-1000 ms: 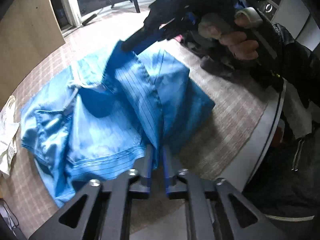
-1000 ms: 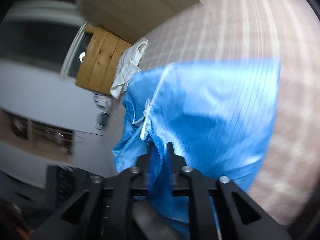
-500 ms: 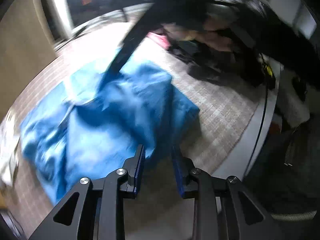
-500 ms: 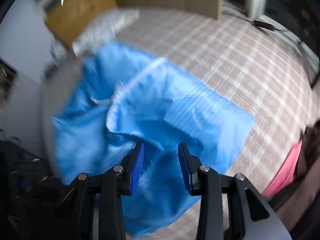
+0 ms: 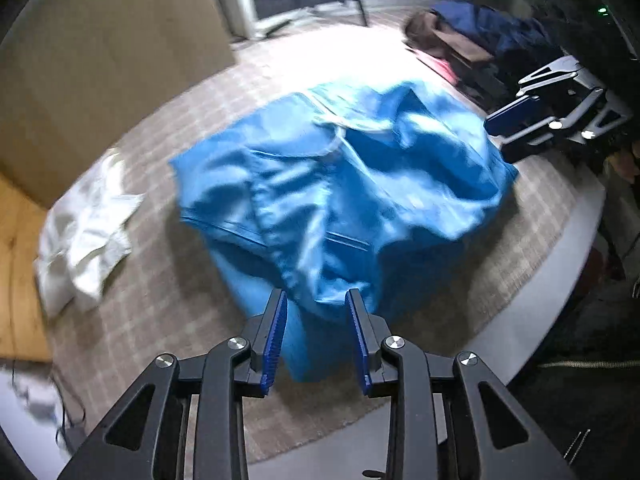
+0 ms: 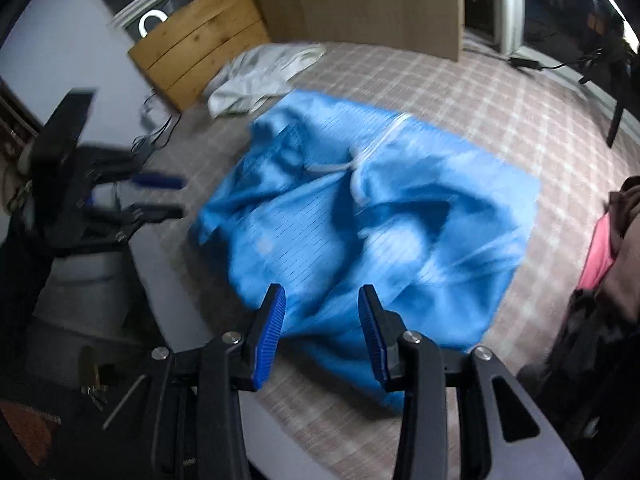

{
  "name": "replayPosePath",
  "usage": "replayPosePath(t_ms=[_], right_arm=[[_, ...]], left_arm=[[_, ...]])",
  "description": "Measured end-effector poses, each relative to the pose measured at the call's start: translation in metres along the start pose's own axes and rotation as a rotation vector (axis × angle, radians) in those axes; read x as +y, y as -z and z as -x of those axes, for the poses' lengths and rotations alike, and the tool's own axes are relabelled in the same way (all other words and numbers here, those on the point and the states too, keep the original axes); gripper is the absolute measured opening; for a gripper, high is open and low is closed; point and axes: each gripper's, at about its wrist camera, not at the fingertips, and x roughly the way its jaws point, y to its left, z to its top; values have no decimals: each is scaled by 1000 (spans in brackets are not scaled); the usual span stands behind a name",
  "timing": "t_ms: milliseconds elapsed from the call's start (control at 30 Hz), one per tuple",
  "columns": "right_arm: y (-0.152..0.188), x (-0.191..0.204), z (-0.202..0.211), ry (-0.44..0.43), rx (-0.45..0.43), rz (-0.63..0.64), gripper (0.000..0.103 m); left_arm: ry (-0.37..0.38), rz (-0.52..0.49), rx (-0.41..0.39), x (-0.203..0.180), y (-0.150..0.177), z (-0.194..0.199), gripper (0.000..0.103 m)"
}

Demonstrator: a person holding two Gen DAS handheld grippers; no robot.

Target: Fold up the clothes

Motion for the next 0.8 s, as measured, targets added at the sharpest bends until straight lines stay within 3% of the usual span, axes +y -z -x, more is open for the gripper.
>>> replayPosePath(t_ms=[67, 200, 333, 467, 533, 600, 633, 733, 800], right_arm=[[13, -2, 3, 20, -4, -112, 38], [29, -12, 3, 33, -13, -317, 38], [30, -18, -11, 37, 3, -398, 38], [31, -24, -24, 41, 18, -478, 38], [32, -27, -31, 43, 26, -519, 38], [32, -30, -38, 45, 33, -559, 38], [33, -32, -42, 46, 37, -579, 36], [31, -34, -48, 54, 52, -589, 8], [26, -31, -42, 71, 44, -542, 7]], left_arm=[[26, -5, 10, 5, 1, -7, 33], [129, 101, 20, 23, -3, -14, 33], [121, 86, 26, 21, -17, -22, 33], [87, 35, 92, 13, -23, -43, 33], [97, 18, 110, 12, -24, -49, 28], [119, 4, 125, 11, -25, -55, 11], [130, -3, 132, 10, -25, -58, 8], [106, -37, 119, 9, -27, -56, 2], [89, -58, 105, 9, -29, -51, 1]])
